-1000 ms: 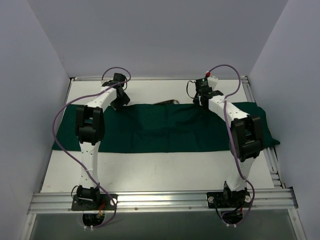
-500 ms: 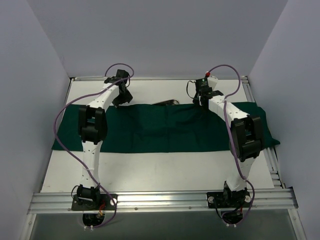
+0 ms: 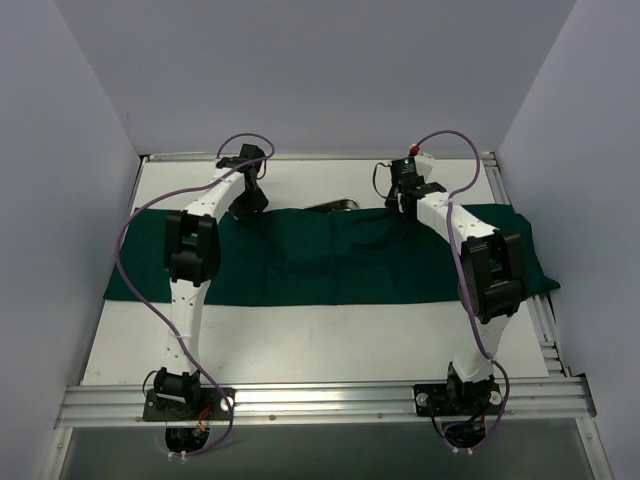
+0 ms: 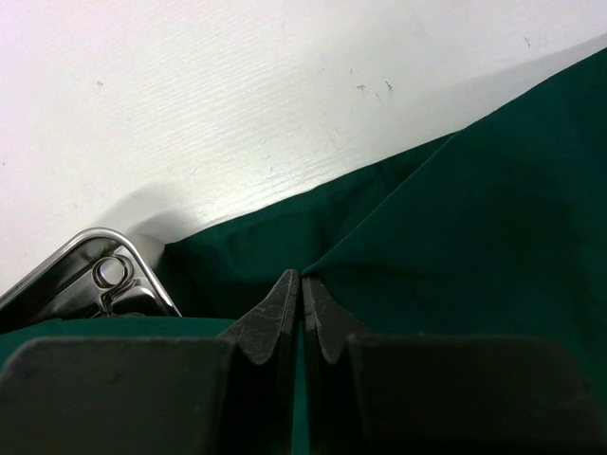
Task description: Open and lay out the surgical kit
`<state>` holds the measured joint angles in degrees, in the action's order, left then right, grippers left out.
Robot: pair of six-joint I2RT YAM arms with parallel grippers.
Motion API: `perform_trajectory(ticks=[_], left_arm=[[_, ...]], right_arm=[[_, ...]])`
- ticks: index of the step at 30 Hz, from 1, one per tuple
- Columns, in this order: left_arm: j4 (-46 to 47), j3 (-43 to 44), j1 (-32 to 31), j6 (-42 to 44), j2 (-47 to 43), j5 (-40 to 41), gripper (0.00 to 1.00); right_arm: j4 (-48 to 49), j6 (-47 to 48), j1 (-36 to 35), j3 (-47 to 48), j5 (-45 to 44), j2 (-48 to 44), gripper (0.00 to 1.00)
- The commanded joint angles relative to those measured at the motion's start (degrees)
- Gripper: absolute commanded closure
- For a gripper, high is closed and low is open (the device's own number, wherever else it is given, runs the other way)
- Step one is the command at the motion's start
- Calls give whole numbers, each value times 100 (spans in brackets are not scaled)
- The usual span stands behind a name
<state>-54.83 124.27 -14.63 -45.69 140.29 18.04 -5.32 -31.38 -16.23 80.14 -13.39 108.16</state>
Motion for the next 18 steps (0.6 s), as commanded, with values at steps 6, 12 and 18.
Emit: perform_trajectory(ticks=[6, 12, 18], left_arm=[[-98, 300, -31, 113, 25, 103, 54], [-133, 317, -48, 140, 42, 59, 73], [-160, 388, -40, 236, 25, 120, 85]], right_arm=[[84, 53, -47, -42, 64, -278, 100], [84, 53, -47, -33, 73, -278, 100], [84, 61, -47, -16, 73, -269, 100]])
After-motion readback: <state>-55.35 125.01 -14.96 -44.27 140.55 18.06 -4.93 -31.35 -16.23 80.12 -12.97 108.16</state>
